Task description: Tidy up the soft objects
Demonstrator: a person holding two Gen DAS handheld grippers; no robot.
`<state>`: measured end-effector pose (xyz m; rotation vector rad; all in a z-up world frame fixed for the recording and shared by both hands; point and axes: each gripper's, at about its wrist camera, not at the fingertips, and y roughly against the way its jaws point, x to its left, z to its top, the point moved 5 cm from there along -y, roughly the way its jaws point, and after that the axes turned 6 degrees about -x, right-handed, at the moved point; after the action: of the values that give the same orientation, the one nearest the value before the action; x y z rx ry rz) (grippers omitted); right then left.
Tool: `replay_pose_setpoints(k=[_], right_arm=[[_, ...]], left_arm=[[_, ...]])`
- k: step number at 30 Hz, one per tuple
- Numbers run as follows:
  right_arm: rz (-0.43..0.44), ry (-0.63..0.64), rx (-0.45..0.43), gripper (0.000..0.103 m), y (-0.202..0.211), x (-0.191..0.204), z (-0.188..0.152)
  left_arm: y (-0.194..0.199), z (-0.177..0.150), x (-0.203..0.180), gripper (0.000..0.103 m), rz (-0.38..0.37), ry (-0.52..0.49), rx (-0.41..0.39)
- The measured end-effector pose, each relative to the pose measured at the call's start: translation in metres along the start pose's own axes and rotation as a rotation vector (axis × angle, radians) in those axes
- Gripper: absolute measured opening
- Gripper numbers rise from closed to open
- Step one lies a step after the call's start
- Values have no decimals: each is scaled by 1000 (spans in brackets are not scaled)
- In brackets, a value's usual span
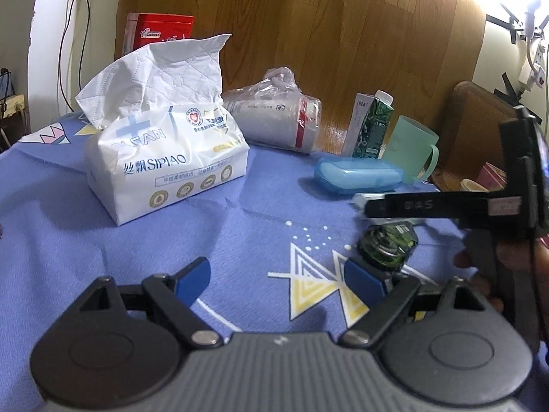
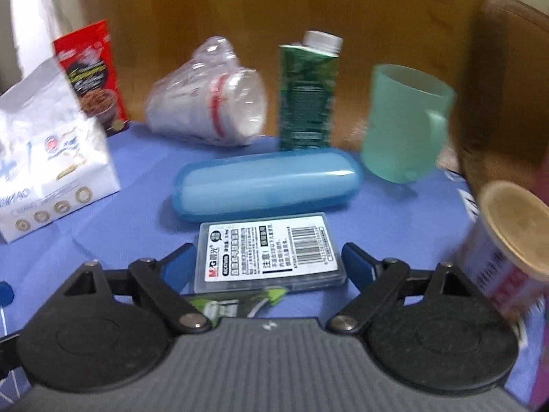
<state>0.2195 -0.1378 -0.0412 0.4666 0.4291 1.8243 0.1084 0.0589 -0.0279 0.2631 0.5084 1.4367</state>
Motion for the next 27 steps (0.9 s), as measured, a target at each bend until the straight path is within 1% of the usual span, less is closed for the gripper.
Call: replay_pose_setpoints(k=[5,9,13,15,19,21,27], right_arm=[[-59,-69,-22,93,26,-22,-15],[-57,-122,-42,93,50,-36,-29],[-55,-104,-54,93,83,-38,-48],[-38,-110,-55,93,99,-38,-57],[-17,-65,-65,93,127,-29,-76],[-3,-23,-83,93,142,-19,-86],[65,80,-89,93,161,5,-102]], left_arm=[[-1,-1,-1,88,8,-12,9],[-2,-1,-2,90,10,-22,17],[-3,-2,-5,90,17,-45,28],[-4,-4,-7,91,24,-64,34],[-6,-5,-12,92,41,-101,48],[-6,-6,-14,92,49,-117,53],[-9,-8,-20,95,72,-167,70]])
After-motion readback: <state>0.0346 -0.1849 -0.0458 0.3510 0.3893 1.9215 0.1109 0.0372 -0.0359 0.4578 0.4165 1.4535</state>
